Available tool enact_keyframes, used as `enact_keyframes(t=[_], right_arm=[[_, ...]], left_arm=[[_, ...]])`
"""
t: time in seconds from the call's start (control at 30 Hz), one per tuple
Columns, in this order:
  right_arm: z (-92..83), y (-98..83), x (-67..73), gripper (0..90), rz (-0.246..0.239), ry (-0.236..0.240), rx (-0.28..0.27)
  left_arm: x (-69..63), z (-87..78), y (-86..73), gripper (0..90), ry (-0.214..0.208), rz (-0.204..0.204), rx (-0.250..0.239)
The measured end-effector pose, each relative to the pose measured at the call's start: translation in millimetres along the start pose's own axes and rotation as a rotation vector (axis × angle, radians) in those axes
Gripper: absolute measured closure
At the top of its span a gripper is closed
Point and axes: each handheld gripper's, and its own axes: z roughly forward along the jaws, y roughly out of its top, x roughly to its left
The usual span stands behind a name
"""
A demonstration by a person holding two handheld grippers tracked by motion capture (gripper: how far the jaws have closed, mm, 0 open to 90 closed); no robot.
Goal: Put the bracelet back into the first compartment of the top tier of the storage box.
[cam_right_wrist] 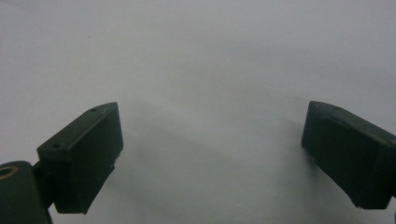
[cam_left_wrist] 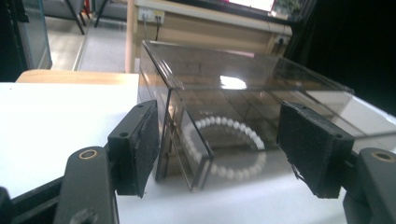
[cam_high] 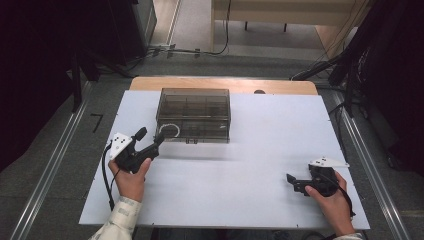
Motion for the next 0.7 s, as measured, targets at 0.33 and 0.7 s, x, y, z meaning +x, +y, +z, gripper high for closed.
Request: enact_keyframes(t=[0.33, 0.7], right_arm=[[-0.3, -0.1, 0.3, 3.8, 0.001, -0.002, -0.003], [-0.5, -0.2, 0.0, 3.8, 0.004, -0.004, -0.005]], left_arm=[[5.0, -16.7, -9.9, 30.5, 0.009, -0.012, -0.005], [10.7, -27.1, -20.7, 27.1, 0.056, -0.014, 0.057]])
